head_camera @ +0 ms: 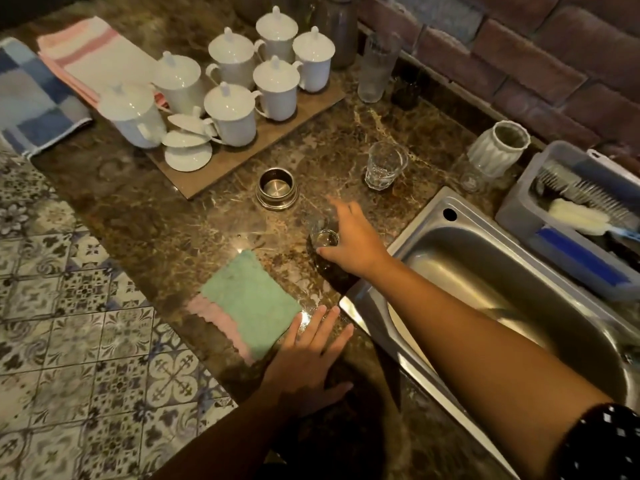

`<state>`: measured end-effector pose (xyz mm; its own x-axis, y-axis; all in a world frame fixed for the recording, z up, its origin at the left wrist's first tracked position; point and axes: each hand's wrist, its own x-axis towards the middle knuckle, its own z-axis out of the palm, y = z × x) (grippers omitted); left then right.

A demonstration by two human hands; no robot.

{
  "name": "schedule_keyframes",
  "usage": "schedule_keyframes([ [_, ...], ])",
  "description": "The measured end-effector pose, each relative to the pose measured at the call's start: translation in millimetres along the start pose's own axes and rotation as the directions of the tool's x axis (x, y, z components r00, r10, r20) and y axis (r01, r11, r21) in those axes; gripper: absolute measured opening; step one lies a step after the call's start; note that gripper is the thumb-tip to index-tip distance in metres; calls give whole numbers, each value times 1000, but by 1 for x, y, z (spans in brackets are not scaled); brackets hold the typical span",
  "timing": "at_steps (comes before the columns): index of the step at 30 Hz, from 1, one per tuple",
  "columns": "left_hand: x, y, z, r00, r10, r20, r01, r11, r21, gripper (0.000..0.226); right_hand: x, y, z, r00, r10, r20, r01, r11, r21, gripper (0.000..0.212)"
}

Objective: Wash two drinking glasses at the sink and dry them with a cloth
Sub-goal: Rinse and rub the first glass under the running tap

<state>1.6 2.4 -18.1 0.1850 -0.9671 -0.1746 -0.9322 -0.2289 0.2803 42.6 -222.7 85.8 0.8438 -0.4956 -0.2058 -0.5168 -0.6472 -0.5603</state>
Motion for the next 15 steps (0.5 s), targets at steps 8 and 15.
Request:
schedule_keyframes([
  [8, -2, 3, -11, 999, -16, 35, 14, 997, 70, 90, -75, 0, -17, 973, 208, -98, -195, 973, 125, 95],
  [15, -5, 5, -14, 998, -46, 38, 43, 996, 72, 87, -179, 10, -56, 924, 298, -239, -251, 945, 208, 85],
])
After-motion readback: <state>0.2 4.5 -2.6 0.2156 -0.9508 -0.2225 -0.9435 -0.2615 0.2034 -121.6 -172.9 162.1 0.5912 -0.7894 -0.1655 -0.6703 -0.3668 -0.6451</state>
